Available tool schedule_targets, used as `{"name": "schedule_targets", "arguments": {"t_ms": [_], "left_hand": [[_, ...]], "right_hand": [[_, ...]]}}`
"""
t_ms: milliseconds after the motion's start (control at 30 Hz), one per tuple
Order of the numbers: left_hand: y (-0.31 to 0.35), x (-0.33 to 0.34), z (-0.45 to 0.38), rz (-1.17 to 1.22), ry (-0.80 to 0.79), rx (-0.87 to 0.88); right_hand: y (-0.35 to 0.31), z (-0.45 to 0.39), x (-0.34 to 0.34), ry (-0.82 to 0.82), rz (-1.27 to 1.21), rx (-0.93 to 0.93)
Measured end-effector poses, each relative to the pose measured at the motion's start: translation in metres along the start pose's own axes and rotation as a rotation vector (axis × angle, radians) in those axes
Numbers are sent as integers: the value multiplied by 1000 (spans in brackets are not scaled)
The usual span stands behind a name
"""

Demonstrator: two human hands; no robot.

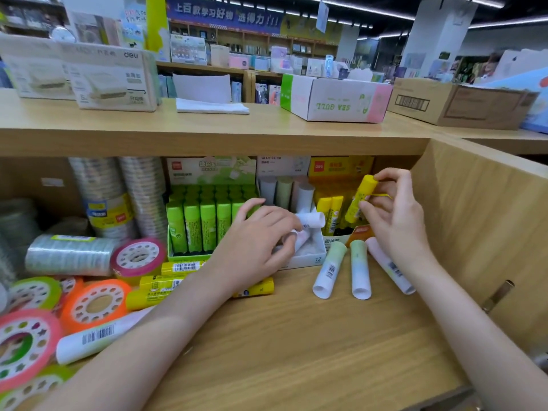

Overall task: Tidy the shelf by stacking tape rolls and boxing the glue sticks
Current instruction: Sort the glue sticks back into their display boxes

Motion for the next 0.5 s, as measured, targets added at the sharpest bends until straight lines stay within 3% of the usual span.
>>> {"name": "schedule_targets", "arguments": {"t_ms": [300, 400, 500], "left_hand": [[1, -1, 0, 20, 11, 2], [1, -1, 0, 28, 16, 0], [1, -1, -1, 35, 15, -5]], "right_hand": [[16, 3, 23, -124, 258, 1], [1, 8, 14, -43, 514, -196], [-3, 12, 10, -27, 628, -262]]}}
Point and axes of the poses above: each hand's wrist, its own z-axis away from the middle knuckle, its own x-axis out of the palm, y = z × x, the point moved 9 cm from there along -z, towards the middle knuckle
